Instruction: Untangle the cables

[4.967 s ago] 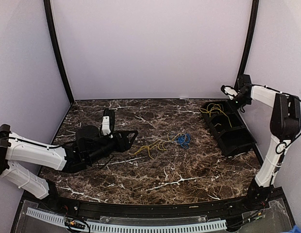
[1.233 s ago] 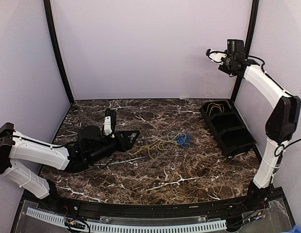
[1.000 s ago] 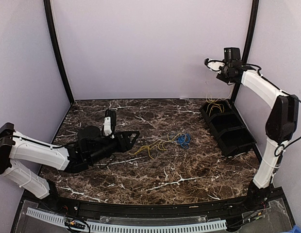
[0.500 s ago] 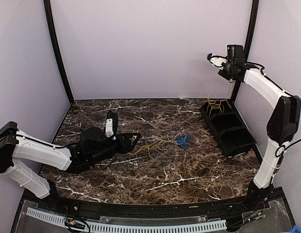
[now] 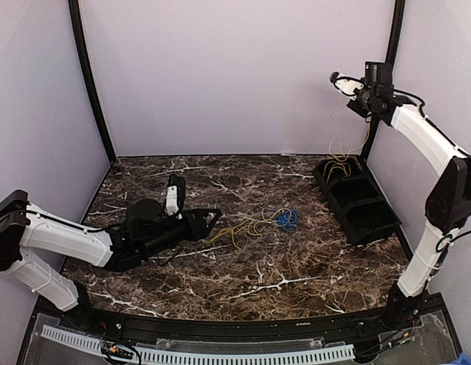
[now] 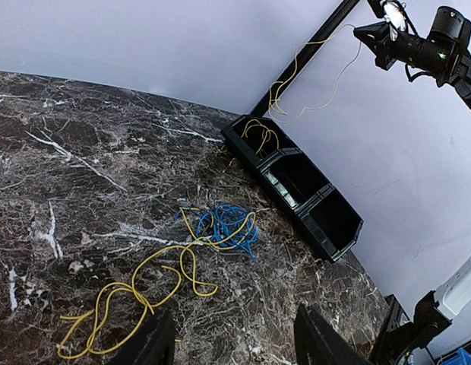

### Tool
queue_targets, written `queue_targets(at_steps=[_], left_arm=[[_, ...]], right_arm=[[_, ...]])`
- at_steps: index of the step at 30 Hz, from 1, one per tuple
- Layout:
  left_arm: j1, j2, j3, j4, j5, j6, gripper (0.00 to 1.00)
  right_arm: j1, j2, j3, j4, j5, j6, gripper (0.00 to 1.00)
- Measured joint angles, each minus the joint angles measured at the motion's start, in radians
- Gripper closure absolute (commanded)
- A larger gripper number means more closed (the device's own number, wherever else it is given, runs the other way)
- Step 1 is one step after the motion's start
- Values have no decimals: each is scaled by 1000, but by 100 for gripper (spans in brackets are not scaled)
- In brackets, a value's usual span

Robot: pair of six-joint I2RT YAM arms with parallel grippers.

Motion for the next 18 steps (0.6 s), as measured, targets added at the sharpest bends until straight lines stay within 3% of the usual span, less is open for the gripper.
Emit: queue_targets(at_steps=[18], left_arm=[[0,20,0,0,6,-9,43]], right_arm=[[-45,0,-136,12,-11,24,100]])
